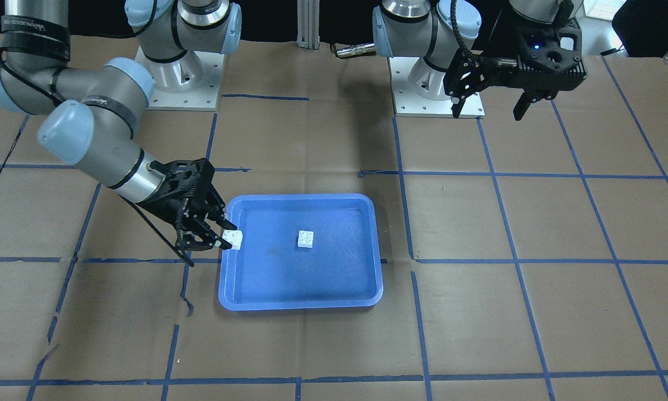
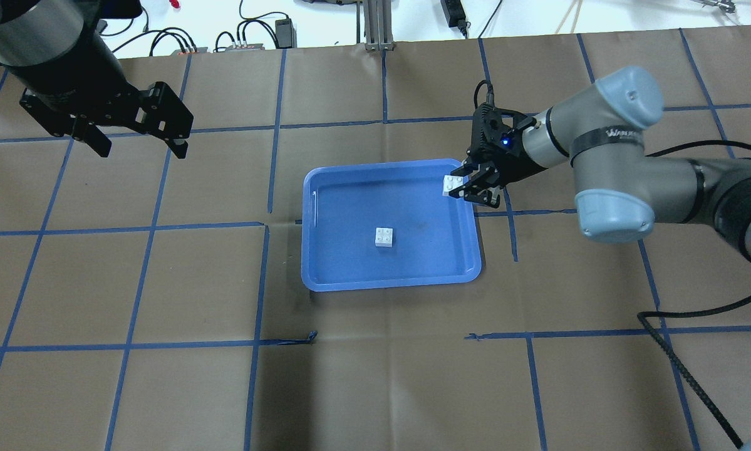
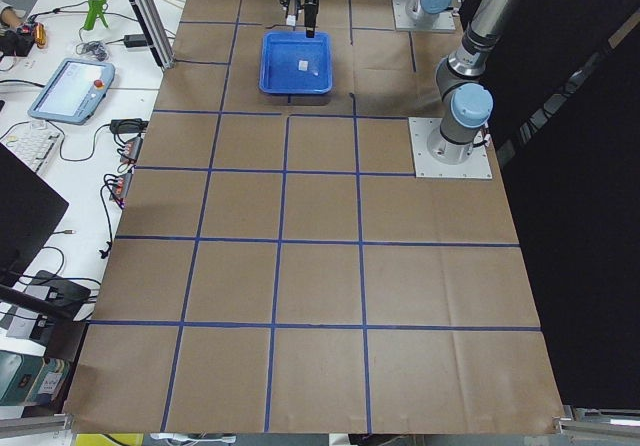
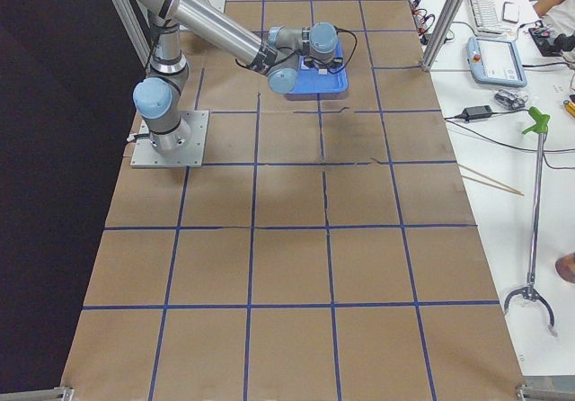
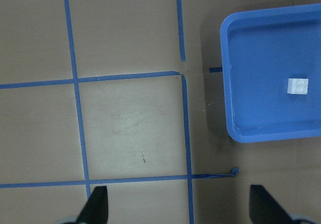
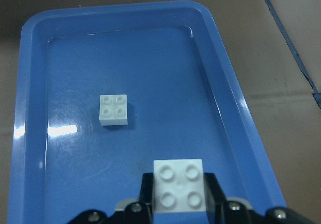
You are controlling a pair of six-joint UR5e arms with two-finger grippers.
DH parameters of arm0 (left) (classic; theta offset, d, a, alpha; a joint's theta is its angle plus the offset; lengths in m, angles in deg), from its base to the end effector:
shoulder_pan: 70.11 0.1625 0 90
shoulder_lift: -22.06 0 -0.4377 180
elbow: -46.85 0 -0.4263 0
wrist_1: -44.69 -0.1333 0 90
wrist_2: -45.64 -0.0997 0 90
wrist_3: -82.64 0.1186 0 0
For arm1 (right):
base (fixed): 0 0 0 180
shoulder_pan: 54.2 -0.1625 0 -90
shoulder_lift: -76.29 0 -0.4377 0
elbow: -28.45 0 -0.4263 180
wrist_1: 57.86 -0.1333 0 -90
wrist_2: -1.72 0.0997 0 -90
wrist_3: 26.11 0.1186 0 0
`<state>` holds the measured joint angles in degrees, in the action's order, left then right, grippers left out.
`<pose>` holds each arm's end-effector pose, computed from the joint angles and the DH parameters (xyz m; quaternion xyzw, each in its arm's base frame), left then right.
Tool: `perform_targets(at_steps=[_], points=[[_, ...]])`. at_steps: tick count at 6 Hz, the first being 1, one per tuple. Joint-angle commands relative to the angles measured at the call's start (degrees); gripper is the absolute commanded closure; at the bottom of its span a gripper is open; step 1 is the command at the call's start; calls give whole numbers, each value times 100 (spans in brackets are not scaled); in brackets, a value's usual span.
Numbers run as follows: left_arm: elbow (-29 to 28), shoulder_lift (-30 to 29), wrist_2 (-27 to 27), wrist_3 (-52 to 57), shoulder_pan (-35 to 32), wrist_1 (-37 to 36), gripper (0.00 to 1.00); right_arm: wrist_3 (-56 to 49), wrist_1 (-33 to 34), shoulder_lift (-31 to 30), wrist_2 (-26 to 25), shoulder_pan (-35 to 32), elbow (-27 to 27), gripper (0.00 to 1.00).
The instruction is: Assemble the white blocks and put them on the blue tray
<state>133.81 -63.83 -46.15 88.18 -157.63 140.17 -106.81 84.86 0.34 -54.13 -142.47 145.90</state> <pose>-0.1081 -0.4999 0.5365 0.0265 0.9994 -0.0134 0.0166 0.1834 -0.5482 0.2278 -0.6271 0.7160 -0.2628 0.1582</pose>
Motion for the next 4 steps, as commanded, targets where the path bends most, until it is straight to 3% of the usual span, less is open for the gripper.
perform_targets(at_steps=[1, 4], points=[[-38, 2, 21, -19, 6, -3, 1, 319, 974, 377, -5, -426, 252, 76], [-47, 2, 21, -19, 24, -3, 1, 301, 1215, 756, -66, -665, 365, 76]])
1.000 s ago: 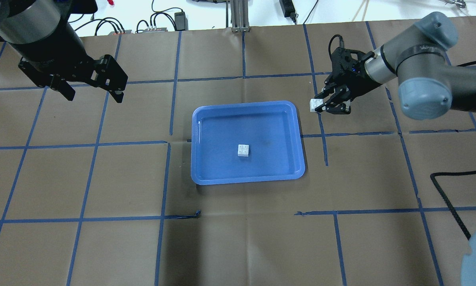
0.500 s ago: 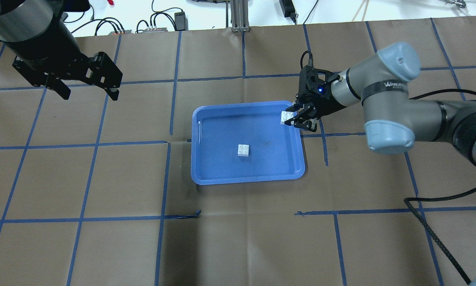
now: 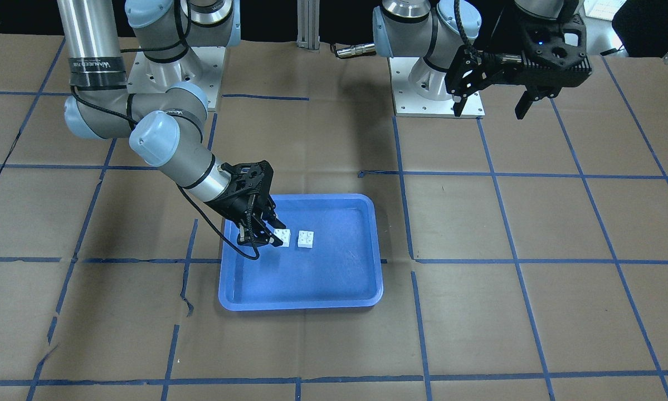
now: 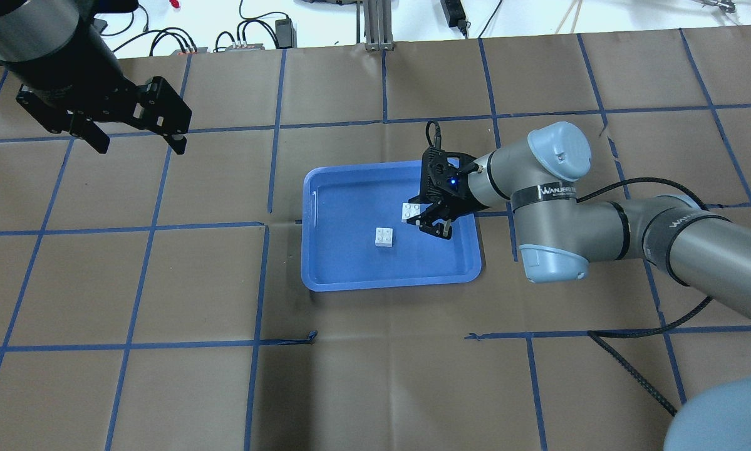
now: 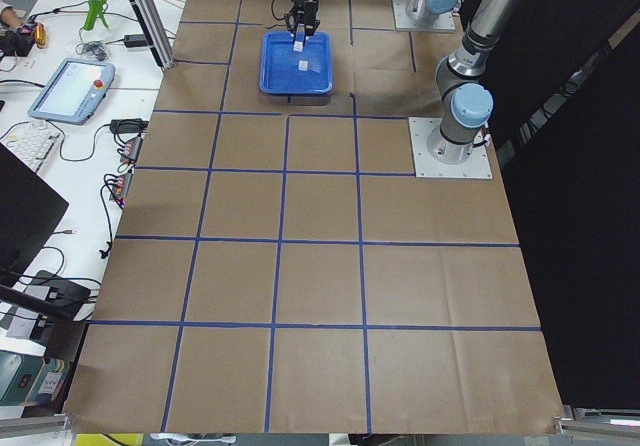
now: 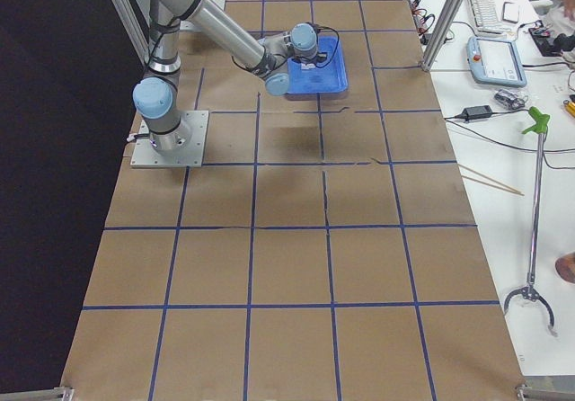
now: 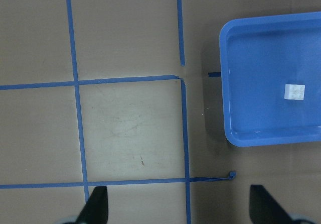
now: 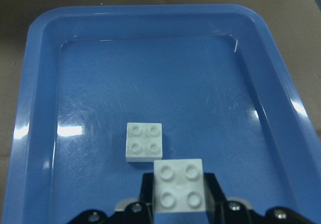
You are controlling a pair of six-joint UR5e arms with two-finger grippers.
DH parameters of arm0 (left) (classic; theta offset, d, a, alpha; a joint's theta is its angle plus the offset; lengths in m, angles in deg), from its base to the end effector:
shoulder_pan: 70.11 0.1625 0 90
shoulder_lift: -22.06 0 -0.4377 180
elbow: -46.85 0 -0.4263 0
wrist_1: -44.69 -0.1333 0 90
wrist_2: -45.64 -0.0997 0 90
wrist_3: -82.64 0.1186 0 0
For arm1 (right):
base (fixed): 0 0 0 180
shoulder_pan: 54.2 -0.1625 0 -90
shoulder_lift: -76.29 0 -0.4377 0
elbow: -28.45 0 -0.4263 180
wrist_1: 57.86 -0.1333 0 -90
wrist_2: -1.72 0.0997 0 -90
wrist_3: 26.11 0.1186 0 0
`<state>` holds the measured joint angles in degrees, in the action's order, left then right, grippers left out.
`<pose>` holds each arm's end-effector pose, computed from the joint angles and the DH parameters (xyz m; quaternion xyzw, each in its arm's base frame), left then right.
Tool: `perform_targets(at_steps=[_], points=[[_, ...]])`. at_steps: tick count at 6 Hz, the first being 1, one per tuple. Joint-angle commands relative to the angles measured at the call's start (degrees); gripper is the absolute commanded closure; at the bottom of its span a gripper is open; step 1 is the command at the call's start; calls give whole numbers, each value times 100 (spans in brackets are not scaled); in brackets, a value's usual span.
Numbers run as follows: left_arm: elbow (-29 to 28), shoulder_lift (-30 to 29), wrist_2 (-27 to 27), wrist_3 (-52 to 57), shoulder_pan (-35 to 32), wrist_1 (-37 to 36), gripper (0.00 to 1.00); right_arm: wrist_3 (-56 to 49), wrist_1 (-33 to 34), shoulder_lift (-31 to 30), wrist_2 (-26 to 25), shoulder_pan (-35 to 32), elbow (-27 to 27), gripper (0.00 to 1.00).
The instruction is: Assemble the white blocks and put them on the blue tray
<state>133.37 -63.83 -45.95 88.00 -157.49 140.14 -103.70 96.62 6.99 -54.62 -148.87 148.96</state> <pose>-0.1072 -0.5007 0.5406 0.0236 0.9994 -0.0177 0.0151 0.2425 -0.5235 0.1665 -0.6506 0.6941 -0.2599 0.1656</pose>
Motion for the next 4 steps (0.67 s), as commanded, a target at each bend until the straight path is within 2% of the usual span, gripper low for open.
perform_targets(at_steps=[1, 4], points=[[5, -6, 0, 0, 10, 0, 1, -28, 247, 153, -18, -25, 165, 76], [14, -15, 0, 0, 1, 0, 1, -10, 416, 364, 8, -25, 140, 76]])
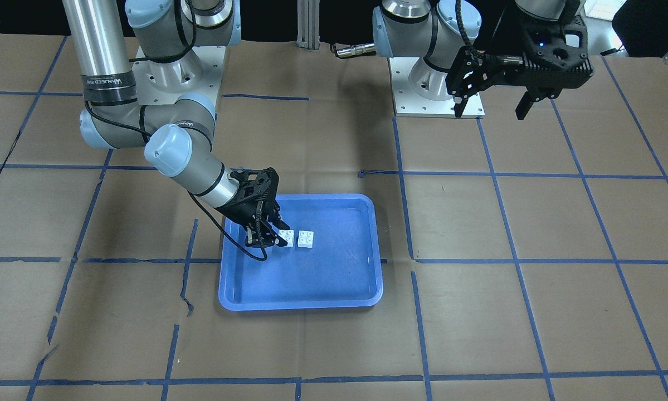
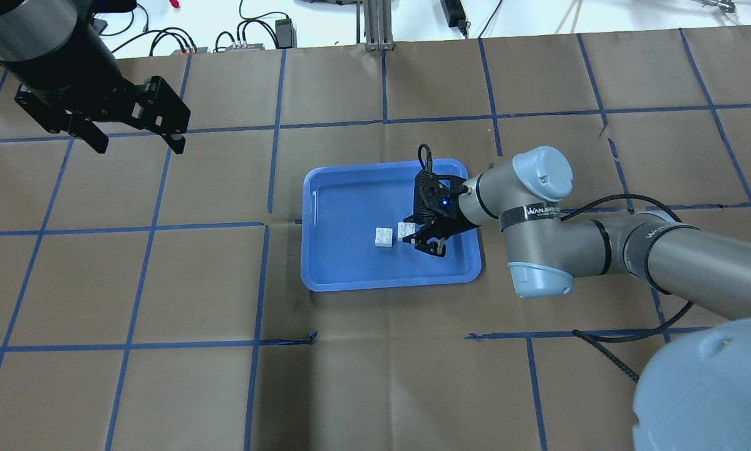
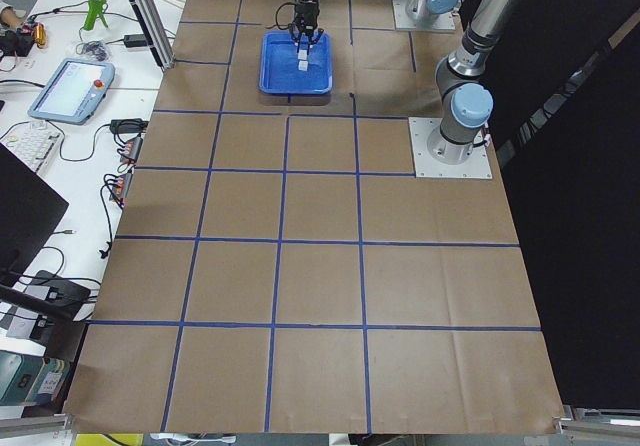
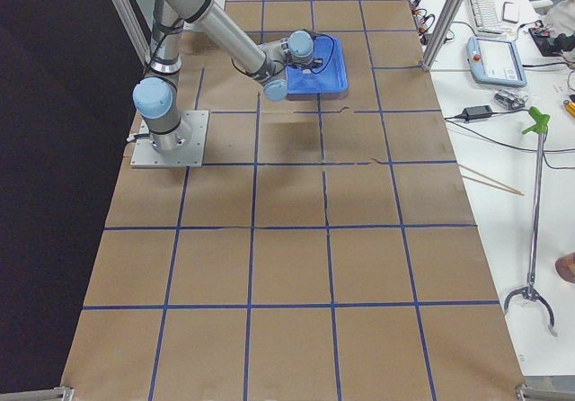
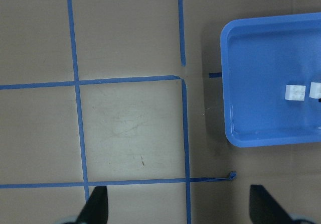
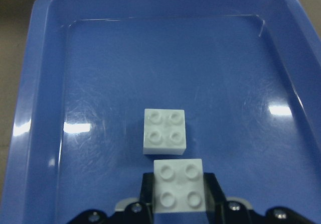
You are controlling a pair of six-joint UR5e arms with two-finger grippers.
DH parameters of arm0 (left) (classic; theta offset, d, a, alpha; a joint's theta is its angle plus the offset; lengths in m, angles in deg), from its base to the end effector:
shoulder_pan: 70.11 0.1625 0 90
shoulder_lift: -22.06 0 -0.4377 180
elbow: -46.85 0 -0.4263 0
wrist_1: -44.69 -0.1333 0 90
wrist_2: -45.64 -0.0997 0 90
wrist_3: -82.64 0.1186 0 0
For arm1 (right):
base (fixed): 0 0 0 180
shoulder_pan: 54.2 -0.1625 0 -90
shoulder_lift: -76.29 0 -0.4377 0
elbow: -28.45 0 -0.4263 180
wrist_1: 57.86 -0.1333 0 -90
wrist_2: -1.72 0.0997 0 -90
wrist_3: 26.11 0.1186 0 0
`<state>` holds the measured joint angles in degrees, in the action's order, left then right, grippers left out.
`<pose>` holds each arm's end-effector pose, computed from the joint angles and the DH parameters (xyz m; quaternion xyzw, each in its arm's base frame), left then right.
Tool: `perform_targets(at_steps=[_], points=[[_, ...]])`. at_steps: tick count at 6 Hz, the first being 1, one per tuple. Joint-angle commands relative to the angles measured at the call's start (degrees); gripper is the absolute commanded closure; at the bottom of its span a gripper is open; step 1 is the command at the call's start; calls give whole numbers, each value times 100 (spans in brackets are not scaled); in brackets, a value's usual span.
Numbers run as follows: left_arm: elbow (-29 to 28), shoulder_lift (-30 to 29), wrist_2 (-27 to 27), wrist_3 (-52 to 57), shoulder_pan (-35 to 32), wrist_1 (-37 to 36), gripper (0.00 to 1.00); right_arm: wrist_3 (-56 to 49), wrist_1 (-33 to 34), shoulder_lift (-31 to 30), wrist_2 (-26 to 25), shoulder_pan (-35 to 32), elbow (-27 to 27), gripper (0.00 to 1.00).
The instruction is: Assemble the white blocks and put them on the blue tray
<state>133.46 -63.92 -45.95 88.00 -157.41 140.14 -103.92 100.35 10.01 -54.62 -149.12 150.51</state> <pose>-0.1065 -0.5013 0.5390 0.0230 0.9995 -0.0161 0.0150 0.2441 -0.5154 0.1358 -0.6524 0.6934 -0.2543 0.1700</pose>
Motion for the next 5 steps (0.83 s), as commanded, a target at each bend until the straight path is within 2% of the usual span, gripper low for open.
perform_targets(at_steps=[1, 5], points=[[23, 37, -9, 9, 2, 9, 1, 29, 43, 63, 17, 0, -25, 76], [23, 38, 0, 0, 2, 9, 1, 240, 17, 54, 26, -9, -34, 76]])
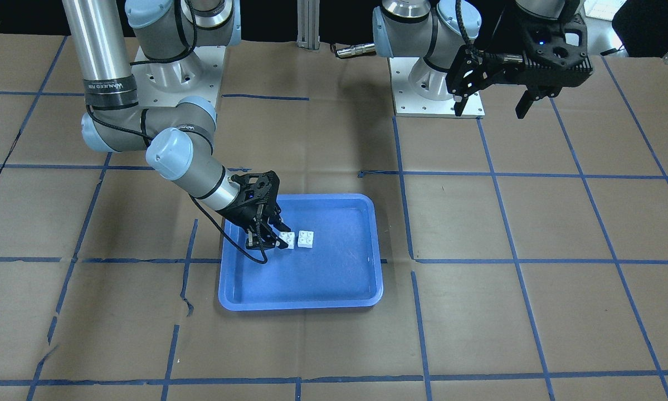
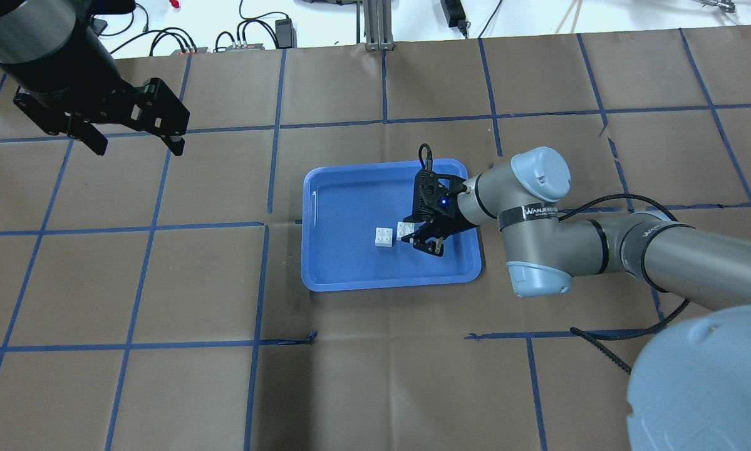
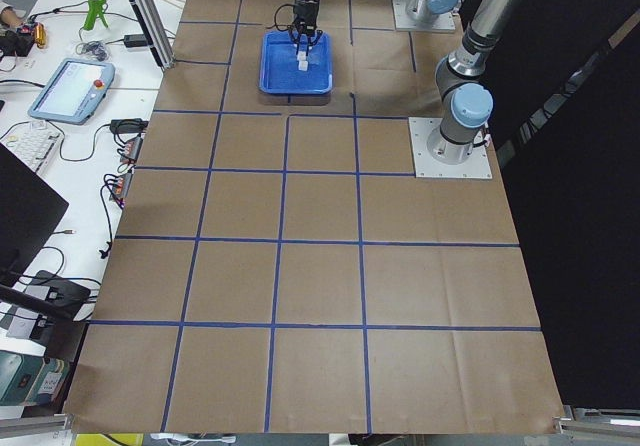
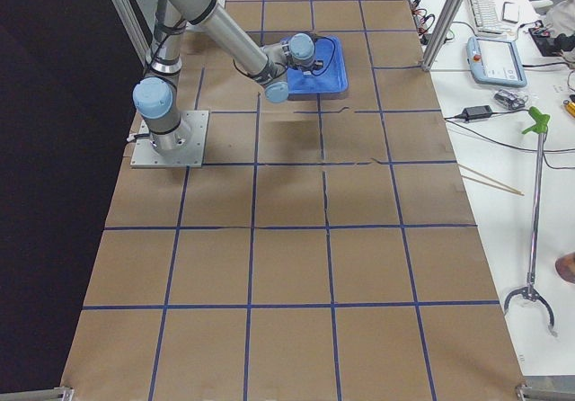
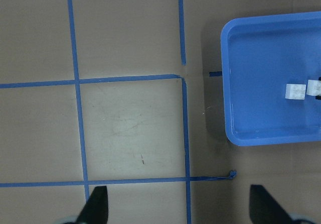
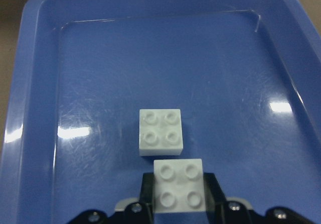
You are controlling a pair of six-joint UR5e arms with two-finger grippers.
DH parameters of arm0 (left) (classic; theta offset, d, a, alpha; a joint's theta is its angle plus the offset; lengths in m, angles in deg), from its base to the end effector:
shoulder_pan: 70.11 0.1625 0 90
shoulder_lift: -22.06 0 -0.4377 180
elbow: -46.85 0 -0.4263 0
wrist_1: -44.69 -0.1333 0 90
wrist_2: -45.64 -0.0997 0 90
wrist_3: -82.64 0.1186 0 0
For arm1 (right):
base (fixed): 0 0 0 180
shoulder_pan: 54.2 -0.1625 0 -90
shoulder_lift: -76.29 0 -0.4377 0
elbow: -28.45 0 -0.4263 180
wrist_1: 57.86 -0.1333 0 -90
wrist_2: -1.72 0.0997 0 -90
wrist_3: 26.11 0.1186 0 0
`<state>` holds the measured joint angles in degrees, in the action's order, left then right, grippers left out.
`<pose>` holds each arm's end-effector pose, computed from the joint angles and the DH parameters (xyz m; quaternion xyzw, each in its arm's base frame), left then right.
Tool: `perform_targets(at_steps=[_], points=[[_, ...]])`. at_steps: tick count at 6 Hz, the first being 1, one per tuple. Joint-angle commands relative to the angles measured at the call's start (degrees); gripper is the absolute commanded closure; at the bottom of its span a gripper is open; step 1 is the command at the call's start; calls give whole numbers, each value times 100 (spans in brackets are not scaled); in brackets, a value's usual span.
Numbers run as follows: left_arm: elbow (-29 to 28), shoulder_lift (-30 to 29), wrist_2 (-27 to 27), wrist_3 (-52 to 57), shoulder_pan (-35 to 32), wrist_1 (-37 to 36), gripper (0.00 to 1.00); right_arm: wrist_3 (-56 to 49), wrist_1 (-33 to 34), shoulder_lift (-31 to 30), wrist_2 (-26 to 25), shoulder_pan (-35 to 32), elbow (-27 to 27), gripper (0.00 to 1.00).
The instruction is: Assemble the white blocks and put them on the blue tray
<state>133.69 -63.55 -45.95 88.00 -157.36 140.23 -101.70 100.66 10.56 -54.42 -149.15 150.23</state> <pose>-0.1062 -0.4986 0.5399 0.0225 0.9995 -0.0165 0.0151 0.2449 -0.5174 0.1333 -0.6389 0.7052 -0.2521 0.1761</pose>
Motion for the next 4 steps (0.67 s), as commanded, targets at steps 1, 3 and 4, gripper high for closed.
perform_targets(at_steps=[1, 3, 4], points=[[-17, -8, 0, 0, -3, 0, 1, 36, -14, -10, -20, -15, -14, 76], [-17, -8, 0, 0, 6, 0, 1, 132, -67, -10, -116, -85, -163, 77], [-17, -8, 0, 0, -3, 0, 1, 132, -67, -10, -343, -190, -164, 77]])
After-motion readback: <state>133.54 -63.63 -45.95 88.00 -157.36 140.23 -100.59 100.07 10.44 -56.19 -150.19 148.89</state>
